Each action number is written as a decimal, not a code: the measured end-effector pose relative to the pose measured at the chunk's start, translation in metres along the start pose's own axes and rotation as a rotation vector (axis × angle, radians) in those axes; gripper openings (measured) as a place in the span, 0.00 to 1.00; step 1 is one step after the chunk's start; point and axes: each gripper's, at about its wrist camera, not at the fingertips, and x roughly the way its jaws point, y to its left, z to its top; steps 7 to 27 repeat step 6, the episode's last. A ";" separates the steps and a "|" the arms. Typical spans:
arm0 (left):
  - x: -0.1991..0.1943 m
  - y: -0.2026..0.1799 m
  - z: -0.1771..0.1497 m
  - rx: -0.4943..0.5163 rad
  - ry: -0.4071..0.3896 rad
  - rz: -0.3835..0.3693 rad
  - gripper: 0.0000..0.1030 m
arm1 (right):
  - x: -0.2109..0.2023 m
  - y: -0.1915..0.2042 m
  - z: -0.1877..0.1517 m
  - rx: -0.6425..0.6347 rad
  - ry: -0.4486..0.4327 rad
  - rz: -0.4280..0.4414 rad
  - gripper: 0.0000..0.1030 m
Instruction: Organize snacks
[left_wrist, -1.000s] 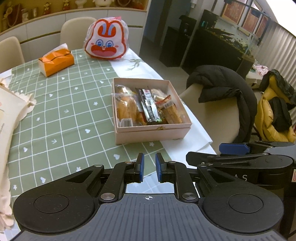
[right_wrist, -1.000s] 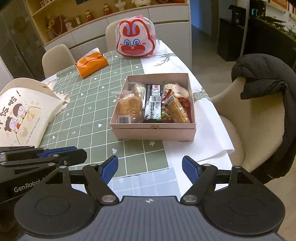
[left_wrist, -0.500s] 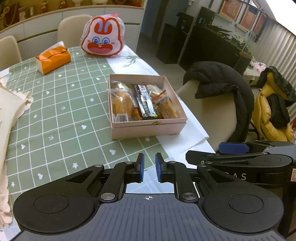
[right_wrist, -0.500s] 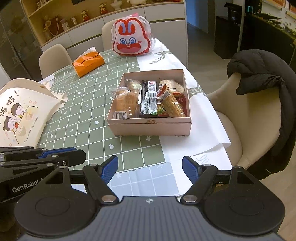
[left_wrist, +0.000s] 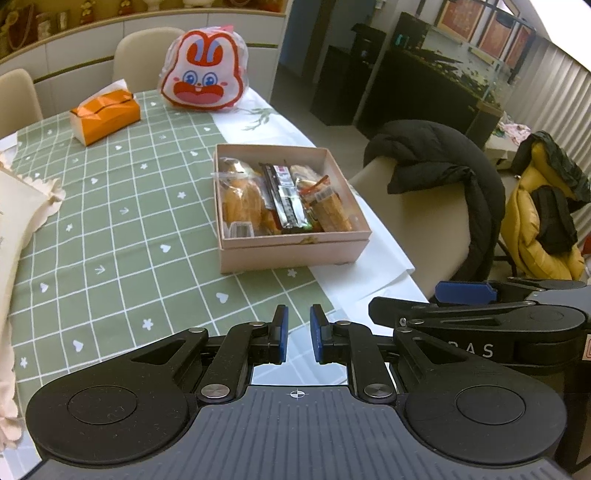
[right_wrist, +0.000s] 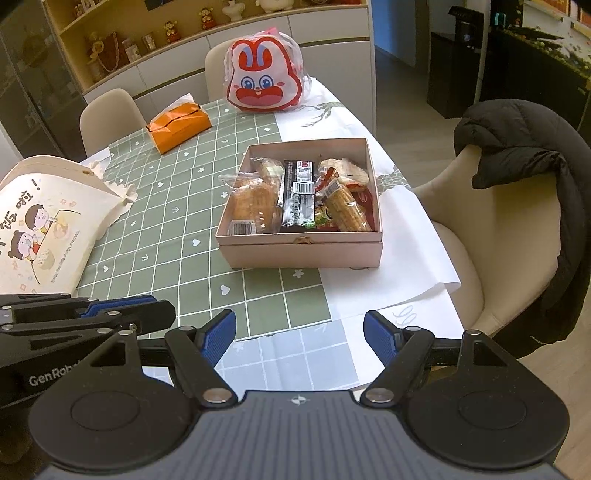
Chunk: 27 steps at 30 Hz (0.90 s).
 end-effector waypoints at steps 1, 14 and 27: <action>0.000 0.000 -0.001 0.001 0.000 0.000 0.16 | -0.001 0.000 0.000 -0.001 -0.001 0.001 0.75; -0.001 0.000 -0.003 0.009 -0.016 -0.003 0.16 | 0.000 -0.001 0.001 0.003 -0.003 -0.001 0.75; -0.001 0.000 -0.003 0.009 -0.016 -0.003 0.16 | 0.000 -0.001 0.001 0.003 -0.003 -0.001 0.75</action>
